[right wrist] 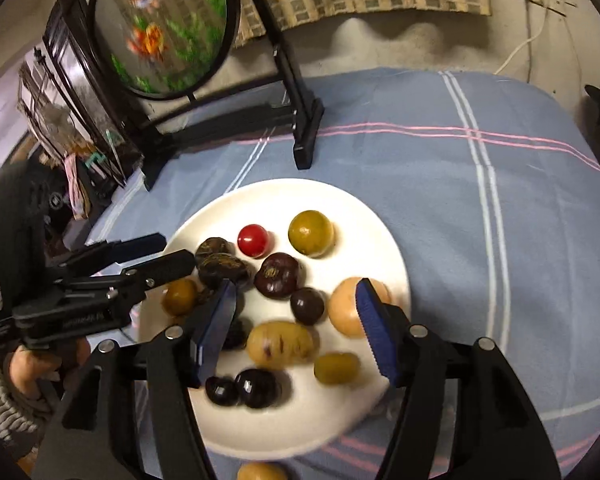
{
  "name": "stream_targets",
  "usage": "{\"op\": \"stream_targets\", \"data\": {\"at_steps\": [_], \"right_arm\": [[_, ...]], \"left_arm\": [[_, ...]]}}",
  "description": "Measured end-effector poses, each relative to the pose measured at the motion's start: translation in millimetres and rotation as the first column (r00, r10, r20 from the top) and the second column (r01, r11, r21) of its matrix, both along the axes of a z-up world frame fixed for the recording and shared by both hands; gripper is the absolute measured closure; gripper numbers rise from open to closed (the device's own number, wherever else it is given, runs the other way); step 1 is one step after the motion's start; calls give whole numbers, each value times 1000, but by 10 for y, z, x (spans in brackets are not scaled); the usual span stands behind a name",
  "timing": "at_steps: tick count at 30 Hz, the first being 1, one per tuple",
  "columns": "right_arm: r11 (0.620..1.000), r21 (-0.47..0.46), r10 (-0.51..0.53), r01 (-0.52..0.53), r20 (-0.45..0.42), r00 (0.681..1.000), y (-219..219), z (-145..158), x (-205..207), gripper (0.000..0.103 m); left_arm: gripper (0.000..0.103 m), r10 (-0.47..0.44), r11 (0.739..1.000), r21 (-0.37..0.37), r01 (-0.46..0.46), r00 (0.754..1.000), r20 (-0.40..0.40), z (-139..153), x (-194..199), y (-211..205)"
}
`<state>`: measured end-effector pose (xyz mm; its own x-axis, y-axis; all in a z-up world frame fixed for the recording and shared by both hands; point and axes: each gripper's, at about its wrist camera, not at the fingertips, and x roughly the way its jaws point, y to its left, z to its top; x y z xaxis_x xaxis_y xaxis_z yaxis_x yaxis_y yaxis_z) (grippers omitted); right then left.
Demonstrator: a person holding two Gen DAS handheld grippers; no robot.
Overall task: Organize fruits
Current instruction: 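Move both grippers back toward the remaining fruits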
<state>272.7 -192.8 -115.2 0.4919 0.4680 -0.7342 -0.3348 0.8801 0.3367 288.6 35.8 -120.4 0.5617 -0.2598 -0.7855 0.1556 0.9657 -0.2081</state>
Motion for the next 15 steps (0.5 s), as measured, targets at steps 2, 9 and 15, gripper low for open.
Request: {"op": "stream_targets", "data": {"at_steps": [2, 9, 15], "right_arm": [[1000, 7, -26, 26, -6, 1000, -136, 42, -179, 39], [994, -10, -111, 111, -119, 987, -662, -201, -1191, 39], [987, 29, -148, 157, -201, 968, -907, -365, -1690, 39]], "left_arm": [[26, 15, 1000, 7, -15, 1000, -4, 32, -226, 72], [24, -14, 1000, 12, 16, 995, -96, -85, -1249, 132], [21, -163, 985, 29, 171, 970, -178, -218, -2085, -149]]}}
